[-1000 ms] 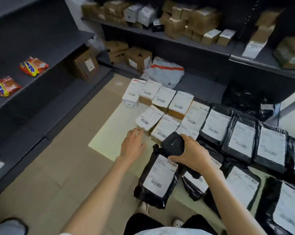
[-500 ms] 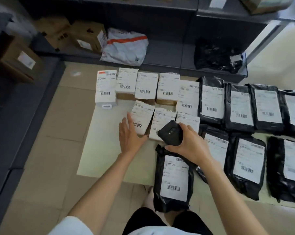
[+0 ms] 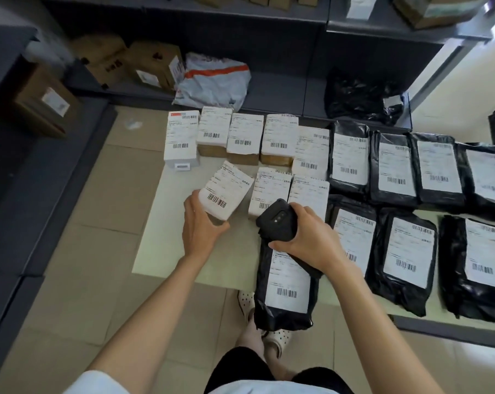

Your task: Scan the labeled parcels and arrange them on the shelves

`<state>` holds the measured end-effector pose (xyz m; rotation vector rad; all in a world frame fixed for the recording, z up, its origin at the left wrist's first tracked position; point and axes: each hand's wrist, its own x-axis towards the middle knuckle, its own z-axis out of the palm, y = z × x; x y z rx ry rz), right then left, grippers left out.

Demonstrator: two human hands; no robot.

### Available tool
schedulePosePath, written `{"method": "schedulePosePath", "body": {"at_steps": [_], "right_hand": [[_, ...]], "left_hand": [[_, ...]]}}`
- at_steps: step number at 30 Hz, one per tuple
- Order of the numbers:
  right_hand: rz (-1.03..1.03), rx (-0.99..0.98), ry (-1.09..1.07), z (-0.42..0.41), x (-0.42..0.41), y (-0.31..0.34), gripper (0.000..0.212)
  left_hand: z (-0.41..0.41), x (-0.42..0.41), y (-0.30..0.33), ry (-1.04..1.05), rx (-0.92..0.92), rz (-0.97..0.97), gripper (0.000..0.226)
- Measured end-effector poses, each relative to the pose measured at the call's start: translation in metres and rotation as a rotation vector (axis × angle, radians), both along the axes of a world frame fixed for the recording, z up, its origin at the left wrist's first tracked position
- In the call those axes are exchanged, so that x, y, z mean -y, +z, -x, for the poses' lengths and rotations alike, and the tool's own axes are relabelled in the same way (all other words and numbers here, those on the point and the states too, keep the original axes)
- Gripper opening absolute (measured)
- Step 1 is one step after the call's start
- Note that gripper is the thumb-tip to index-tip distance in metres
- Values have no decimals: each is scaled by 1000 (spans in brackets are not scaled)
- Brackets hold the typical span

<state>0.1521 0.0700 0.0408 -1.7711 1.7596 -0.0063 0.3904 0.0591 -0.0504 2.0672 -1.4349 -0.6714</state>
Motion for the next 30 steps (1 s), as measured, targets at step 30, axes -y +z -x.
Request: {"method": "schedulePosePath", "body": {"at_steps": [30], "right_hand": [[349,71,-129,-76,-11,125,74]], "left_hand": [[-66,81,169,-656,489,451,100]]}}
